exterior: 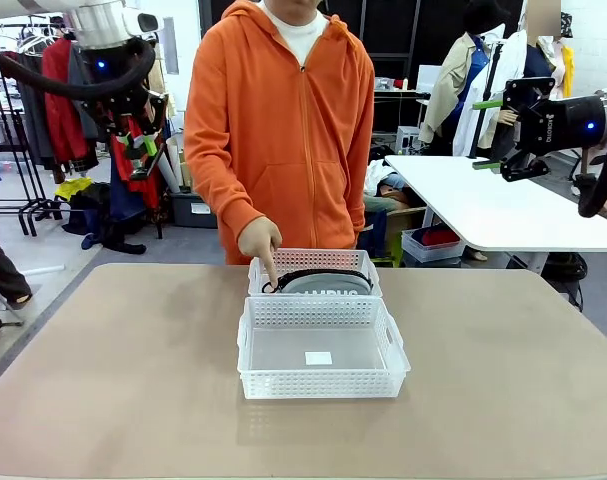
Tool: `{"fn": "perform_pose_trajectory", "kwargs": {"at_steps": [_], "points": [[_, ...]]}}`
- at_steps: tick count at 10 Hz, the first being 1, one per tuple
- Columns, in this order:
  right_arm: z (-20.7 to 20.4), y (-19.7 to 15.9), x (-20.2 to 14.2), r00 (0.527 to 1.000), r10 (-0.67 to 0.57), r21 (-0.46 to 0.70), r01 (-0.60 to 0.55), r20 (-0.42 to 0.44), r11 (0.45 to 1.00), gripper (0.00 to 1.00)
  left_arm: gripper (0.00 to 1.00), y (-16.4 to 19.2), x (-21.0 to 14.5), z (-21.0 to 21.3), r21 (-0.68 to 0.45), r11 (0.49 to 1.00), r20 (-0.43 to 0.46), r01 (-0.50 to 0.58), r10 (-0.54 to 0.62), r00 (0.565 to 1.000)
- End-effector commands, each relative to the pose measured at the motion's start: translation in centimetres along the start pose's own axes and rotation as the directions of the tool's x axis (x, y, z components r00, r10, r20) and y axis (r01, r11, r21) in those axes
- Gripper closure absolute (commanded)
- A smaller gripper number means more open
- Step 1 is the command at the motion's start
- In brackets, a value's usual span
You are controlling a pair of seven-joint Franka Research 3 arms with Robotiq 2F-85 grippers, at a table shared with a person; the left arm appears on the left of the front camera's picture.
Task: Distribute items into two baskets.
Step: Place the picked Stapler into the Organizing basket as instructed by the person.
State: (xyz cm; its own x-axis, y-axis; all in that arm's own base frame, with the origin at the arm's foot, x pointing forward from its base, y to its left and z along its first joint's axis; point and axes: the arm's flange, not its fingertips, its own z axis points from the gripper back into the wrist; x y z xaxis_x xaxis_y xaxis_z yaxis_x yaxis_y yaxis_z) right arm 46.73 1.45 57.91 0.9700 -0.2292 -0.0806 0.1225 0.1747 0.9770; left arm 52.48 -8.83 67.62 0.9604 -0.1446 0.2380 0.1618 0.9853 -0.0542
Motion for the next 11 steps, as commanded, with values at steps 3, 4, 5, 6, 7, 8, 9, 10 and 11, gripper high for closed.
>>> {"fn": "perform_pose_trajectory", "kwargs": {"at_steps": [3, 4, 5, 6, 7, 8, 9, 10, 11], "points": [[0.0, 0.3, -0.2, 1.000, -0.009, 0.007, 0.009, 0.011, 1.000, 0.00, 1.00, -2.7, -2.2, 3.1, -0.038, 0.918, 0.053, 0.394, -0.392, 0.918], [0.0, 0.3, -0.2, 1.000, -0.009, 0.007, 0.009, 0.011, 1.000, 0.00, 1.00, -3.9, -2.5, 3.6, -0.041, 0.867, 0.071, 0.497, -0.494, 0.867], [0.0, 0.3, -0.2, 1.000, -0.009, 0.007, 0.009, 0.011, 1.000, 0.00, 1.00, -5.1, -3.0, 4.1, -0.027, 0.815, 0.094, 0.580, -0.575, 0.813], [0.0, 0.3, -0.2, 1.000, -0.009, 0.007, 0.009, 0.011, 1.000, 0.00, 1.00, -6.4, -3.2, 4.3, 0.007, 0.751, 0.105, 0.660, -0.657, 0.746], [0.0, 0.3, -0.2, 1.000, -0.009, 0.007, 0.009, 0.011, 1.000, 0.00, 1.00, -7.9, -3.6, 4.5, 0.026, 0.665, 0.118, 0.747, -0.744, 0.658], [0.0, 0.3, -0.2, 1.000, -0.009, 0.007, 0.009, 0.011, 1.000, 0.00, 1.00, -9.3, -3.7, 4.4, 0.038, 0.622, 0.126, 0.782, -0.779, 0.614], [0.0, 0.3, -0.2, 1.000, -0.009, 0.007, 0.009, 0.011, 1.000, 0.00, 1.00, -10.1, -3.6, 4.3, 0.042, 0.590, 0.135, 0.806, -0.803, 0.581], [0.0, 0.3, -0.2, 1.000, -0.009, 0.007, 0.009, 0.011, 1.000, 0.00, 1.00, -10.7, -3.6, 4.3, 0.036, 0.553, 0.152, 0.833, -0.826, 0.542], [0.0, 0.3, -0.2, 1.000, -0.009, 0.007, 0.009, 0.011, 1.000, 0.00, 1.00, -11.2, -3.2, 4.4, -0.004, 0.573, 0.176, 0.819, -0.806, 0.565]]}}
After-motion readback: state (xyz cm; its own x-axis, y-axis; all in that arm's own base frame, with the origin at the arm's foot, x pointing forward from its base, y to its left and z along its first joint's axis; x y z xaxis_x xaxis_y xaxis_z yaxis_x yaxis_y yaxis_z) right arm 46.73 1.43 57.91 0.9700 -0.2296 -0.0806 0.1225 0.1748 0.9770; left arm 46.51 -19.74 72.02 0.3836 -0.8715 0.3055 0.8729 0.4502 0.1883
